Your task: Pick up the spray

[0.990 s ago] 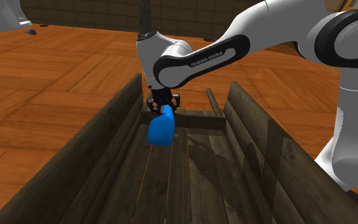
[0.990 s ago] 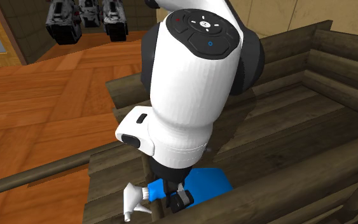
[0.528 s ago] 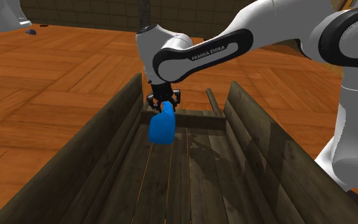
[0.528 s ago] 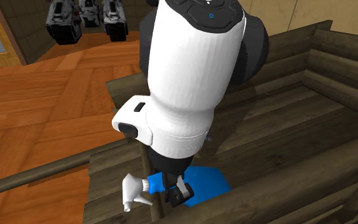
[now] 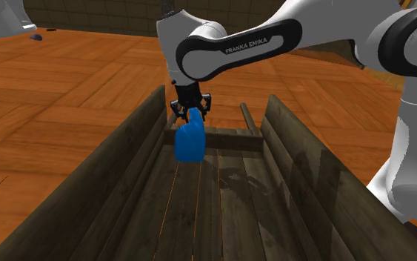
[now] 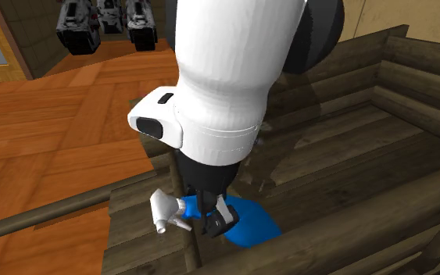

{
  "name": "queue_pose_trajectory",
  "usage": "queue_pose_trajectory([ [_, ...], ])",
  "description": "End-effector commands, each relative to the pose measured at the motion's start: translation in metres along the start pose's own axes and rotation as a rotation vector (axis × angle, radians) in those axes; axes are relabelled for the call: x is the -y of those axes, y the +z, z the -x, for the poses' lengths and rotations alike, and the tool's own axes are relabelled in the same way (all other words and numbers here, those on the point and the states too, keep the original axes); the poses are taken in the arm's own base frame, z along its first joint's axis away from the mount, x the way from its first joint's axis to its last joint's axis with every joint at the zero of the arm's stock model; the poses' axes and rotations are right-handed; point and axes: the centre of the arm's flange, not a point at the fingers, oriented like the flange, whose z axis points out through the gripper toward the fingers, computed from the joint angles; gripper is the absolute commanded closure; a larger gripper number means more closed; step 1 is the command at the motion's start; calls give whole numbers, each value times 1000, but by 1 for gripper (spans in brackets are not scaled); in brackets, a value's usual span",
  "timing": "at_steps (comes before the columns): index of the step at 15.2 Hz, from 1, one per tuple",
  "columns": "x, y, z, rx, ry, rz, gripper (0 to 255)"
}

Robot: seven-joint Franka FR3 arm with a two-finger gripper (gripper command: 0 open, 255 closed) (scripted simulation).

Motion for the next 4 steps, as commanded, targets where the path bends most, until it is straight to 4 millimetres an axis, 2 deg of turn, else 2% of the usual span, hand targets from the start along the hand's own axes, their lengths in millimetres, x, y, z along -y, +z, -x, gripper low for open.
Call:
queue_pose_trajectory([
  [1, -3, -11, 0, 0, 0, 0, 255],
  [4, -4, -17, 0, 0, 0, 0, 255],
])
